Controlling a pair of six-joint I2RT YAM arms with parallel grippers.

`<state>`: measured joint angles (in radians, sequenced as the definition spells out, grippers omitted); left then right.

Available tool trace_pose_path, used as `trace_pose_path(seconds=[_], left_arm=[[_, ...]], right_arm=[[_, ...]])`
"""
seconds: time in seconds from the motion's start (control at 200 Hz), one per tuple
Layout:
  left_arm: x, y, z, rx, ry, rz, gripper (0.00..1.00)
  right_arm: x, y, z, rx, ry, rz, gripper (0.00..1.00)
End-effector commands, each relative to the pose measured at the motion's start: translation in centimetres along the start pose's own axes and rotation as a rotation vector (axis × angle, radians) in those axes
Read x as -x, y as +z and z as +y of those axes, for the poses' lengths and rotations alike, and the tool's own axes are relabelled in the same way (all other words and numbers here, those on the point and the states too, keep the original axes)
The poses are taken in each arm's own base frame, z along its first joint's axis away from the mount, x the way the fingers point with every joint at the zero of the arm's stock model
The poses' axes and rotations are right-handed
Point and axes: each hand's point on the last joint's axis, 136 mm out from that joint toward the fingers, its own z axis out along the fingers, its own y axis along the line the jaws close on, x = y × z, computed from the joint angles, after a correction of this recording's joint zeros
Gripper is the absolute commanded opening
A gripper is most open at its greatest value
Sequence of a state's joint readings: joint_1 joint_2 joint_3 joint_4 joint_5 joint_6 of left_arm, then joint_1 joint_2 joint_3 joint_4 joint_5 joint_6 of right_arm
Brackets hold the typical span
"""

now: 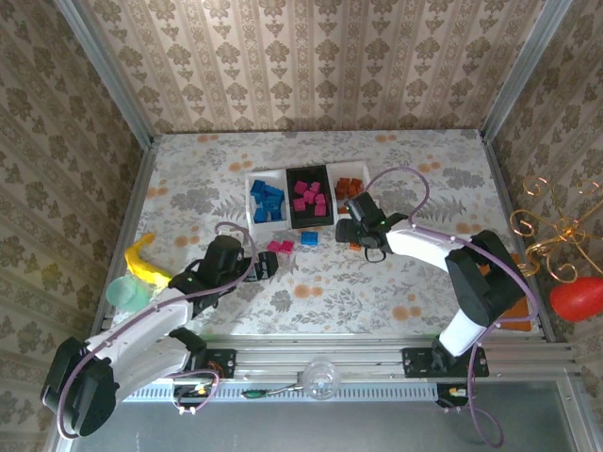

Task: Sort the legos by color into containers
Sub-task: Pick up the lego from the center of the table, then place the lego in the container.

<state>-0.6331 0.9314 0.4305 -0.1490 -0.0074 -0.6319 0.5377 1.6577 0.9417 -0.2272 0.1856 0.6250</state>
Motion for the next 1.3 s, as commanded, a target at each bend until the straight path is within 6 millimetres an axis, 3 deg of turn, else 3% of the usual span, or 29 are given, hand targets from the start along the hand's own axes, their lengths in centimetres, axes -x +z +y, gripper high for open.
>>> trace_pose_path(seconds=[0.0,0.375,0.495,0.635,0.78,1.025,1.09,1.17,1.295], left_arm=[[0.1,0.1,0.4,0.01,0.009,-0.008,1.0],[0.4,-0.2,0.6,0.028,0.012,-0.018,1.0],[0.9,-0.4,0.6,0.034,0.015,-0.03,1.0],[1.4,-0.8,0.6,0.043,0.024,-0.039,1.0],[1.6,-0.9,0.7,0.048,0.027,-0.045,1.0],[2.1,-0.7,0.2,0.015,0.024,-0.05,1.0],[2.4,-0.5,0.1,0.01,0.021,-0.044,1.0],[2.8,-0.1,0.0,0.002,0.024,-0.035,0.95],[3.2,1.0,-0.2,0.01,0.036,-0.007,0.85]], right_arm=[[-1.1,1.1,0.0,-0.013,0.01,0.033,0.79],[-3.6,2.0,-1.0,-0.06,-0.039,0.087,0.48],[-2.5,1.0,-0.3,-0.019,-0.054,0.046,0.39],[0.4,-1.9,1.2,0.049,-0.075,-0.048,0.34],[4.4,-4.4,2.4,0.092,-0.064,-0.134,0.35],[11.1,-1.8,2.9,0.063,-0.009,-0.218,0.37],[12.6,-0.6,3.4,0.07,-0.007,-0.212,0.46],[13.7,0.3,3.7,0.065,-0.001,-0.187,0.68],[13.8,-1.4,4.9,0.132,-0.001,-0.22,0.74]])
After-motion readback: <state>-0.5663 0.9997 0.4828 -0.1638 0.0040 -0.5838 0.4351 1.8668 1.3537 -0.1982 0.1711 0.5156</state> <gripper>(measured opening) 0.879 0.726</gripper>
